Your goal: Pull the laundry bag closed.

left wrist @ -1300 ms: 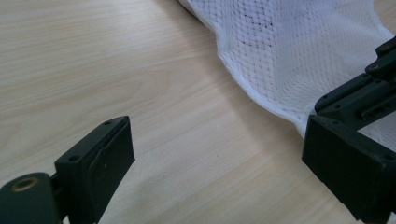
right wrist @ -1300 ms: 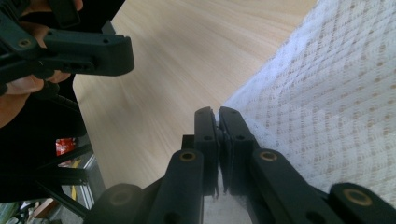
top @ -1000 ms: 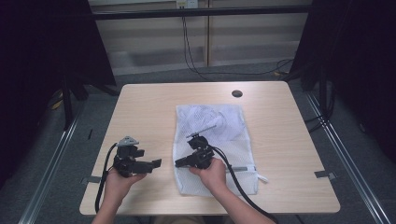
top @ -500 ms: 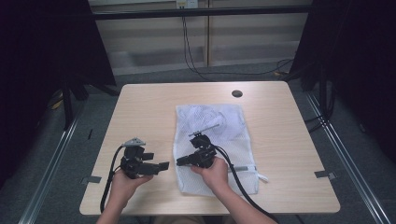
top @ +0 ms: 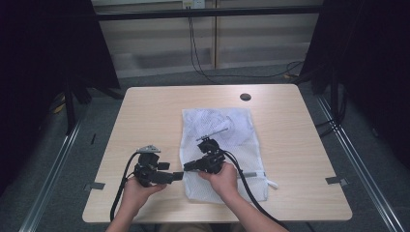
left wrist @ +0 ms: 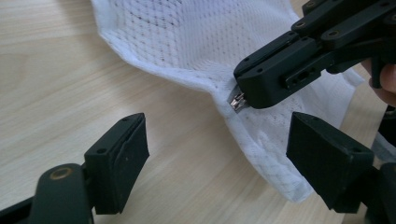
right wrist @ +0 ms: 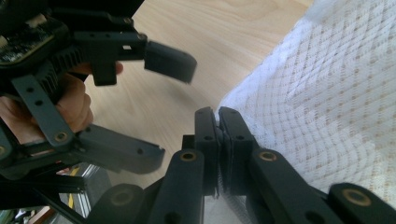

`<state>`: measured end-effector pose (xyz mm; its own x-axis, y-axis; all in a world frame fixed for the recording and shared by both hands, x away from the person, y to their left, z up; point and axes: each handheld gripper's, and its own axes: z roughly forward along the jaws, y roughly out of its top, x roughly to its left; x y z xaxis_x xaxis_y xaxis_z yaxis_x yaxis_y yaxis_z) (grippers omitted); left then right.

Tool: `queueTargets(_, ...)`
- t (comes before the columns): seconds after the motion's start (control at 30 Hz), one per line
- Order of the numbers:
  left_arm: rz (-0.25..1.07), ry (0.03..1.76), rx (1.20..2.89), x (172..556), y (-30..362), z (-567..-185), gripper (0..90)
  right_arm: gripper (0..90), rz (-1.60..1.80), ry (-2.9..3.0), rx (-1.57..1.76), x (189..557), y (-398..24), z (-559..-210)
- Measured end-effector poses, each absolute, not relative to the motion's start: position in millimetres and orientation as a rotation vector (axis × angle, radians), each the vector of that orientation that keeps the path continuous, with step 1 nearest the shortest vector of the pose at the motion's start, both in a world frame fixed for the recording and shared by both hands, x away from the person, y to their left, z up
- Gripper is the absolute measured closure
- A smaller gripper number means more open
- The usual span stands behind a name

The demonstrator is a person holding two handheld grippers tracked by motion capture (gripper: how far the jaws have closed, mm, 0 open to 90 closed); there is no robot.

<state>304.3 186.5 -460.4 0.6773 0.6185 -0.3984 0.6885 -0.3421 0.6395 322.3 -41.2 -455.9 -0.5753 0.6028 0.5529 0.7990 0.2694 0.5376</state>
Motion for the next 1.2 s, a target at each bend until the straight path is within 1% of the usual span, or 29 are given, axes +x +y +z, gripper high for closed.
queueTargets(0.13, -0.136, 1.010, 2.047, 304.2, 182.2, -462.4, 22.4, 86.7, -1.194, -2.304, -1.300, 322.1, -42.3, -455.2)
queueTargets(0.17, -0.140, 1.002, 2.056, 304.8, 182.2, -462.9, 24.4, 86.7, -1.198, -2.297, -1.304, 321.8, -42.2, -454.7)
queueTargets(0.37, -0.177, 1.002, 2.048, 306.1, 178.7, -466.6, 28.4, 86.8, -1.201, -2.296, -1.297, 321.5, -42.1, -454.2)
queueTargets(0.57, -0.202, 1.009, 2.040, 306.9, 174.4, -470.2, 29.6, 86.8, -1.210, -2.293, -1.298, 322.0, -43.1, -453.5)
queueTargets(0.87, -0.223, 1.000, 2.029, 308.1, 170.9, -473.9, 36.9, 86.8, -1.209, -2.288, -1.301, 321.8, -42.6, -453.5)
queueTargets(1.07, -0.233, 0.999, 2.036, 308.9, 167.8, -476.7, 37.4, 86.7, -1.214, -2.285, -1.300, 321.8, -42.3, -453.6)
queueTargets(1.2, -0.241, 0.993, 2.019, 308.1, 165.3, -477.0, 39.7, 86.7, -1.211, -2.286, -1.301, 321.6, -42.0, -453.3)
